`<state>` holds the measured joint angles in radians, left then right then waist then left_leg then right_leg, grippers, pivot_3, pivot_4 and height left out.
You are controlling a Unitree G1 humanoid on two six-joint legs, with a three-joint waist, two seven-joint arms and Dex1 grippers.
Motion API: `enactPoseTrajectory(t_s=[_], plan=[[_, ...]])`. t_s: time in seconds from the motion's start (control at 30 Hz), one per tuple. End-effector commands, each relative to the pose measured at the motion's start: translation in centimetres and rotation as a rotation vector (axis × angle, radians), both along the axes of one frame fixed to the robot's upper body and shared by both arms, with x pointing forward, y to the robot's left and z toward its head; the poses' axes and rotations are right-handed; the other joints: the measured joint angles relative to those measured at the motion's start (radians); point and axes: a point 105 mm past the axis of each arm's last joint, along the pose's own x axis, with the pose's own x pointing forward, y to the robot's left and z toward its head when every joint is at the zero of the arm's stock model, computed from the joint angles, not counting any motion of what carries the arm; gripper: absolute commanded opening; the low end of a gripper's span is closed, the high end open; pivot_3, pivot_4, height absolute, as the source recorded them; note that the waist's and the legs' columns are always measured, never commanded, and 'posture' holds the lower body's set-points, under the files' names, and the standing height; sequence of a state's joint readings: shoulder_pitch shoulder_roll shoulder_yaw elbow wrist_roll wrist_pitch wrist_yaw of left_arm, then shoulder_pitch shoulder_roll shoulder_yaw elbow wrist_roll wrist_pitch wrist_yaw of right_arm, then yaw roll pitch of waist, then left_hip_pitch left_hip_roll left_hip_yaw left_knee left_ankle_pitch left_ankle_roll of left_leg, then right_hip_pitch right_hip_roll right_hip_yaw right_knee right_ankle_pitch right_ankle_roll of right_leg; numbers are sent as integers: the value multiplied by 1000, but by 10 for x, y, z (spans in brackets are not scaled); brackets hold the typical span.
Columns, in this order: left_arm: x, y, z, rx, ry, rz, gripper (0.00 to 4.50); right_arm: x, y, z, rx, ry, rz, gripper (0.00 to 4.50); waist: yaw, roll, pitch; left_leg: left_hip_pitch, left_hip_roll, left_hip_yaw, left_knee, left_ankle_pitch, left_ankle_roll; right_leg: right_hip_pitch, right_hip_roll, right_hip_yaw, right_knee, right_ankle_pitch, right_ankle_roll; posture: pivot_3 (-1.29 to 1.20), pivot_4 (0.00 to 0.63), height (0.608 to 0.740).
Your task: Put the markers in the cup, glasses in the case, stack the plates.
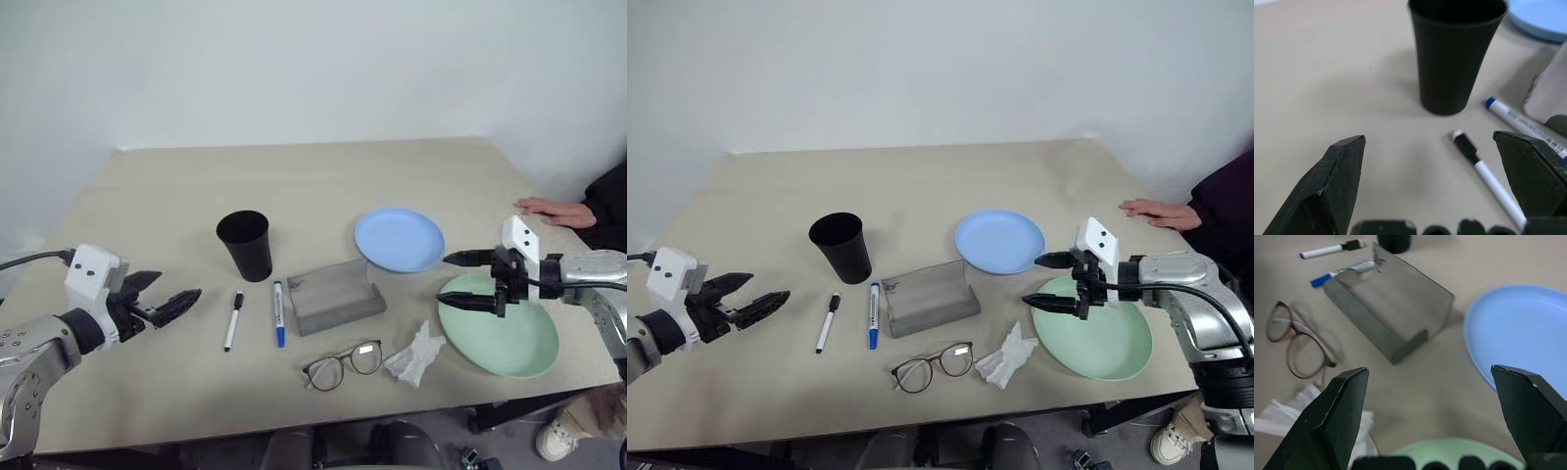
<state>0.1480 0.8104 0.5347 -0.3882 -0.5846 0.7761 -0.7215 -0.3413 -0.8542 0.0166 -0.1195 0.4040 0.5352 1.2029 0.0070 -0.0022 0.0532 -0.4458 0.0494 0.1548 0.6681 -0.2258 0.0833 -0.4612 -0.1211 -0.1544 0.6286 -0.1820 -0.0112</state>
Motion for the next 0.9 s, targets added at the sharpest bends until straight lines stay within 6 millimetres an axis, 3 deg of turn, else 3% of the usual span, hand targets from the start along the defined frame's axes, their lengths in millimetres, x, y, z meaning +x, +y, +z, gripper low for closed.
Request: enactPoseTrajectory(t_s=[0.03,0.53,0.63,0.9], plan=[[1,-5,10,-3,-35,-16,4453,1,0,10,2,-38,5,4354,0,0,0,0,0,0,0,0,0,0,0,0,0,0,0,0,0,700],[13,-19,7,-11,-44,-58,4453,16,-27,7,-35,-71,-116,4354,0,0,0,1,0,1,1,0,0,1,0,-1,-1,0,0,0,0,700],[13,-25,14,0,-48,-97,4453,17,-31,9,-36,-73,-138,4354,0,0,0,1,0,1,1,0,0,1,0,-1,-1,0,0,0,0,700],[18,-34,21,5,-68,-153,4453,16,-48,-5,-88,-47,-237,4354,2,0,0,1,0,1,1,0,-1,1,0,-1,-1,0,0,0,0,700]])
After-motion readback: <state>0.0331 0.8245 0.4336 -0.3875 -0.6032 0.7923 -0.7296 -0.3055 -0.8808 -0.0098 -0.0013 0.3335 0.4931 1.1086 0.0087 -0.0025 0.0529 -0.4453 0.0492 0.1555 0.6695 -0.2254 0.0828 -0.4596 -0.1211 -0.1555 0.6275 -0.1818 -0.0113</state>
